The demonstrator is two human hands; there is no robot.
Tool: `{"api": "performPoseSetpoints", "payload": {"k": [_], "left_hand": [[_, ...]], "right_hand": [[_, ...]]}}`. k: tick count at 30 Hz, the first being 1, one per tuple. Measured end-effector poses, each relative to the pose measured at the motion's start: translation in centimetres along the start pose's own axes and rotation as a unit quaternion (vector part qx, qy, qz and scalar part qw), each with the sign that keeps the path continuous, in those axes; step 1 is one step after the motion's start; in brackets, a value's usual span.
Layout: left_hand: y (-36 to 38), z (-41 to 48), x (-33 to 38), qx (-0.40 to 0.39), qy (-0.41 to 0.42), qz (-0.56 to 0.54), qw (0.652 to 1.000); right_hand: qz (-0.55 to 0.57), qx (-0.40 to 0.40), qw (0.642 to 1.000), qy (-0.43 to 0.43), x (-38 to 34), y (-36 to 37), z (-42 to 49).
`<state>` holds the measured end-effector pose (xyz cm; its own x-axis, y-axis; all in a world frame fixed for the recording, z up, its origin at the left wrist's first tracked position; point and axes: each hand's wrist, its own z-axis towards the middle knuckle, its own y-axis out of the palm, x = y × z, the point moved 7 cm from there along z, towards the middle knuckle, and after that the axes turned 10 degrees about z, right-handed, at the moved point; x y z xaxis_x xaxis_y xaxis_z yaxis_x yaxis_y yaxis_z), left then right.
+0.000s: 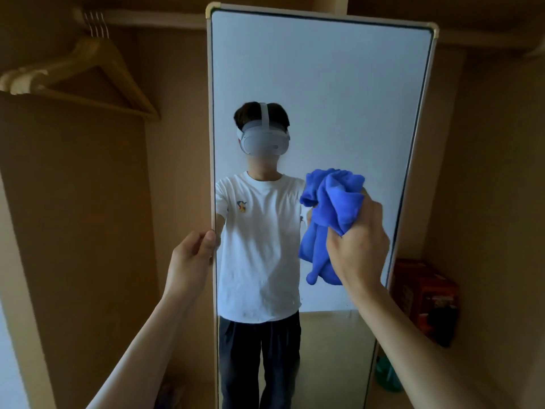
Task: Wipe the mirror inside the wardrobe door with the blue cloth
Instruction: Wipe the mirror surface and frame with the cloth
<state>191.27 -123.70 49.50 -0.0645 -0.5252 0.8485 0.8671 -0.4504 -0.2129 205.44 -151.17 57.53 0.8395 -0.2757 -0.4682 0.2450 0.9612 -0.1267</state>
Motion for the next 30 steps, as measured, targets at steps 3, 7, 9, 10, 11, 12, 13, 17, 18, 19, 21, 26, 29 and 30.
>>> {"api": "performPoseSetpoints", "payload": {"k": [3, 7, 9, 10, 11, 12, 13, 17, 18, 19, 21, 26, 29, 30], "left_hand": [[0.2, -0.1, -0.1, -0.014, 0.000, -0.022, 1.000], [0.5, -0.3, -0.4, -0.025, -0.029, -0.076, 0.996], [0.6, -0.3, -0.4, -0.034, -0.038, -0.097, 0.994], [0.7, -0.2, -0.5, -0.035, -0.041, -0.104, 0.993], [0.7, -0.1, -0.7, -0.037, -0.044, -0.111, 0.992], [0.7, -0.1, -0.9, -0.040, -0.046, -0.116, 0.991], [0.7, -0.1, -1.1, -0.046, -0.045, -0.119, 0.991], [1.1, -0.2, -1.7, -0.077, -0.066, -0.156, 0.983], [1.0, -0.2, -1.8, -0.076, -0.075, -0.172, 0.979], [0.9, -0.3, -1.9, -0.077, -0.087, -0.187, 0.976], [0.8, -0.3, -2.2, -0.092, -0.112, -0.204, 0.968], [0.6, -0.3, -2.3, -0.131, -0.156, -0.232, 0.951], [0.8, -0.2, -2.4, -0.152, -0.154, -0.210, 0.953], [0.9, -0.2, -2.4, -0.159, -0.147, -0.198, 0.956]], "right_hand": [[-0.014, -0.034, 0.999, -0.013, -2.5, 2.6, -1.1], [0.004, -0.071, 0.996, -0.061, -5.3, 5.4, -2.4], [-0.010, -0.058, 0.991, -0.122, -7.2, 6.1, -3.1], [-0.031, -0.049, 0.987, -0.151, -8.0, 6.4, -3.5], [-0.050, -0.053, 0.982, -0.172, -8.7, 6.8, -3.8], [-0.062, -0.070, 0.978, -0.187, -9.2, 7.3, -4.1], [-0.062, -0.093, 0.974, -0.197, -9.5, 7.9, -4.5], [-0.064, -0.192, 0.952, -0.230, -10.7, 9.9, -6.5], [-0.073, -0.215, 0.944, -0.240, -10.8, 10.3, -7.0], [-0.078, -0.230, 0.938, -0.248, -10.9, 10.5, -7.3], [-0.079, -0.247, 0.927, -0.271, -11.0, 10.4, -7.4], [-0.143, -0.314, 0.863, -0.369, -11.1, 11.2, -9.5], [-0.151, -0.320, 0.861, -0.366, -10.6, 11.3, -10.9], [-0.146, -0.320, 0.864, -0.360, -10.4, 11.3, -11.3]]}}
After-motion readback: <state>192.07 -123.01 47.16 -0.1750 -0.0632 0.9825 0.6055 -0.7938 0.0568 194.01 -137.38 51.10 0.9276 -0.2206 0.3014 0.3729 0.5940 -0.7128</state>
